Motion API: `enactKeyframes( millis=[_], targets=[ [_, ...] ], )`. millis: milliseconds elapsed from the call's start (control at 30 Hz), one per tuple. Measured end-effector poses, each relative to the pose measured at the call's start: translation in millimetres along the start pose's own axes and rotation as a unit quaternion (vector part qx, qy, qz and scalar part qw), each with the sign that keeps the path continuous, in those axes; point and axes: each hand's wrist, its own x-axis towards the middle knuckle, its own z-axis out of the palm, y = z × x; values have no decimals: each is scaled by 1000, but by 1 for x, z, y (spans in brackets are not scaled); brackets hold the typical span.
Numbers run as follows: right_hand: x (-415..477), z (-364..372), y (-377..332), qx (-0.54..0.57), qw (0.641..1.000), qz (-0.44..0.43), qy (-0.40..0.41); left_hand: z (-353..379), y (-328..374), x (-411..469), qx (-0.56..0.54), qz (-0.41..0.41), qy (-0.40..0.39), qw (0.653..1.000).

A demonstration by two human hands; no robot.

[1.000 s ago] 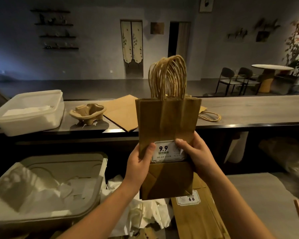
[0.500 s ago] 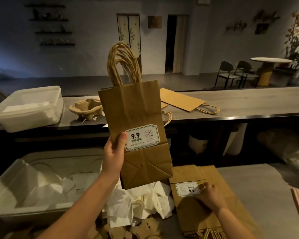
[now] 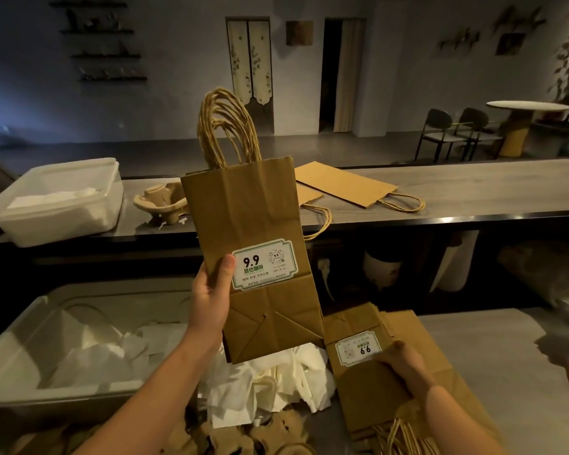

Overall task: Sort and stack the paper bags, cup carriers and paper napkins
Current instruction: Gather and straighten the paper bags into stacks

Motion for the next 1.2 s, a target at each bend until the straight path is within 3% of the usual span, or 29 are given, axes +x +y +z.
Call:
enactKeyframes(
  millis=[267, 433, 700, 767, 833, 933, 1000, 1033, 1100, 1167, 1200],
  targets=[
    [-7, -11, -13, 187, 979, 43, -65, 2, -1, 3, -3, 1, 4, 1000],
    [-10, -29, -23, 327, 935, 54, -124, 1, 4, 8, -6, 15, 4, 1000],
    [-48, -44, -65, 386, 892, -100, -216, 2, 10, 15, -3, 25, 7, 1000],
    [-53, -47, -74, 356, 907, -129, -185, 1, 10, 16, 1, 22, 6, 1000],
    [-55, -50, -81, 336, 902, -166, -212, 0, 10, 17, 3, 20, 3, 1000],
    [-44, -47, -71, 405, 843, -222, -277, -1, 8, 18, 15, 20, -4, 1000],
    [-54, -47, -76, 483, 778, -221, -336, -3, 7, 19, 6, 4, -5, 1000],
    [-56, -51, -77, 489, 760, -273, -330, -2, 8, 19, -3, -7, -3, 1000],
    [-69, -54, -84, 496, 751, -299, -316, -2, 9, 21, -7, -9, 15, 1000],
    [-85, -53, -98, 509, 734, -237, -382, 0, 11, 23, 9, 12, 34, 999],
    [-91, -53, -105, 507, 750, -237, -353, 0, 12, 24, 11, 20, 36, 999]
  ],
)
